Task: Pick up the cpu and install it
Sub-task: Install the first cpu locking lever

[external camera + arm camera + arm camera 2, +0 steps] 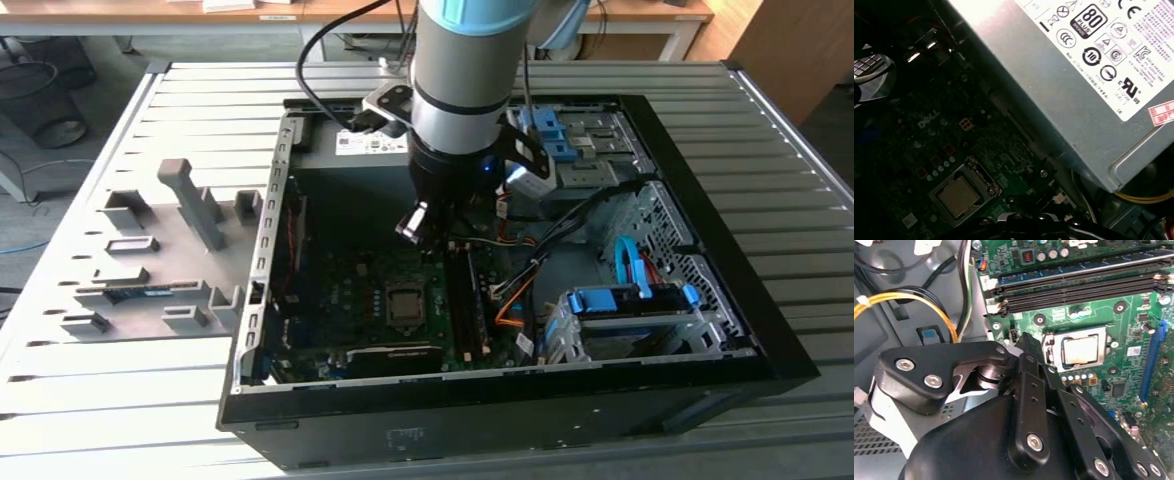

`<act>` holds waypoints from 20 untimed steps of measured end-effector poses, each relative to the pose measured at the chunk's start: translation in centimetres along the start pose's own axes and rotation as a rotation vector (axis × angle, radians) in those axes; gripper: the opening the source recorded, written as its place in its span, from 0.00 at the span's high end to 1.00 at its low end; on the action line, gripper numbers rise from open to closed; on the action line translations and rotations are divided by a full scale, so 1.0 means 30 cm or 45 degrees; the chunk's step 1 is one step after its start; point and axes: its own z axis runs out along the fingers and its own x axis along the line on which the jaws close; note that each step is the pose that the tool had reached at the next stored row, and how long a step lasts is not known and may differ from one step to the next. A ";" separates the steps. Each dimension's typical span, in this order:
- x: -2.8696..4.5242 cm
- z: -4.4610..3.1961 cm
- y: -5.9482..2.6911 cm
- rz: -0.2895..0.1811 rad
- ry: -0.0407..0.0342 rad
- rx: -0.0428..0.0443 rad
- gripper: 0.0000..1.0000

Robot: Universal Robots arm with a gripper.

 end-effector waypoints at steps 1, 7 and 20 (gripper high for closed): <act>0.004 0.000 -0.001 -0.003 0.0003 0.000 0.90; 0.019 0.000 -0.004 -0.016 0.0165 0.013 0.90; 0.040 0.004 -0.015 -0.065 0.0482 0.033 0.90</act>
